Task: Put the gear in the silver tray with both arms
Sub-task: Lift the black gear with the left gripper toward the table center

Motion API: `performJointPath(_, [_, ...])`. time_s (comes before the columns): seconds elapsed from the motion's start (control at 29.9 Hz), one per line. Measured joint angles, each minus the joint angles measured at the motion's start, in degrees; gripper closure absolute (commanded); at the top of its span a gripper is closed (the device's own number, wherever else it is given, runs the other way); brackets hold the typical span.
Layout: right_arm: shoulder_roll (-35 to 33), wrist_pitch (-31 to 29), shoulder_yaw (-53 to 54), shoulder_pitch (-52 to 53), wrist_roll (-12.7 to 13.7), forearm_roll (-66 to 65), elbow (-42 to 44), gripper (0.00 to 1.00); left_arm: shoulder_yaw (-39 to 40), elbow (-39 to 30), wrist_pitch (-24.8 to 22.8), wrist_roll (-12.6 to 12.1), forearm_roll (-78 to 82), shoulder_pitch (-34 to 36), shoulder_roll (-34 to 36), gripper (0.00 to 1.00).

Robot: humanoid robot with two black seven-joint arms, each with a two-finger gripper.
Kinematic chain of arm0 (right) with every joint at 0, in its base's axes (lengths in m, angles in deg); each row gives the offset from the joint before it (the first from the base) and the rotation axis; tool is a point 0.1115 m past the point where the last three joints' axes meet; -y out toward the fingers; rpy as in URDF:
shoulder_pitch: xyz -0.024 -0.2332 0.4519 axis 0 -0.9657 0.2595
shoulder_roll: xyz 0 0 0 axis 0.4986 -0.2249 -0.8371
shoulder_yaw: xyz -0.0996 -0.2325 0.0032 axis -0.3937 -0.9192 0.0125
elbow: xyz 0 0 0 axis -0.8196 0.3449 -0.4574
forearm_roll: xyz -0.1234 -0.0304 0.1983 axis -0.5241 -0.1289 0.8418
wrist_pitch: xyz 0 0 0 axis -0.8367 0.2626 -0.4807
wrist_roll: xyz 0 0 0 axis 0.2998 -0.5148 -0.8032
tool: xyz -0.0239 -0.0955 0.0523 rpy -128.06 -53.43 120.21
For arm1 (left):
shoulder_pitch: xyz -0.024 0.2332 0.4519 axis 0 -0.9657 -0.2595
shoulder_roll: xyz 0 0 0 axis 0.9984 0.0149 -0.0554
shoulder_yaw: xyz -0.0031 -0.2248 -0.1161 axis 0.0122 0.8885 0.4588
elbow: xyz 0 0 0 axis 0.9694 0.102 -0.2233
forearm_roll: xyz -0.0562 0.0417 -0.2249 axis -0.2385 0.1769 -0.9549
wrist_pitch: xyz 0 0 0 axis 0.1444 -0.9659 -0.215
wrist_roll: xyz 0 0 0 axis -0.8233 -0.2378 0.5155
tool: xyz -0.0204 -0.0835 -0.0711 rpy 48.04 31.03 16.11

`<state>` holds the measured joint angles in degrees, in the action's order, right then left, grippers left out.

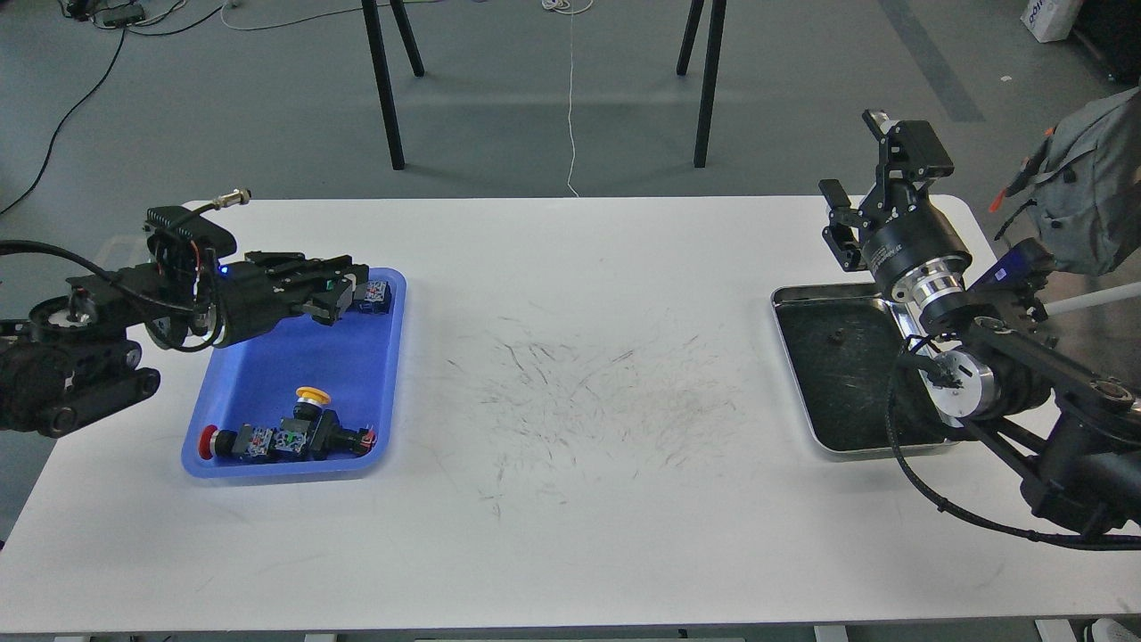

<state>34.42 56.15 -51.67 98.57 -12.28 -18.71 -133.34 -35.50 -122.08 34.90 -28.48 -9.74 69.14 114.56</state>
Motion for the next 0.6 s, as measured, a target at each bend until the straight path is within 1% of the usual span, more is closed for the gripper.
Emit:
performJointPath(0.13, [-0.3,0.0,0.0,0.0,0.0,0.0,0.0,0.05,-0.6,-1.1,-0.8,0.0,1.1,3.2,-1.7,0.93])
performJointPath(0.27, [-0.5,0.0,0.1,0.3,0.0,0.0,0.7,0.05,-1.1,-1.3,-2.5,0.0,3.1,5.4,-5.7,0.93])
performJointPath(0.47, [-0.4,0.0,0.1,1.2,0.0,0.1,1.4,0.05,-2.5,0.7,-3.5,0.0,4.2,7.5,-16.0,0.93])
performJointPath(0.6, [-0.6,0.0,0.1,2.0,0.0,0.2,2.2,0.05,-5.0,3.5,-4.0,0.0,4.2,7.8,-24.2,0.93])
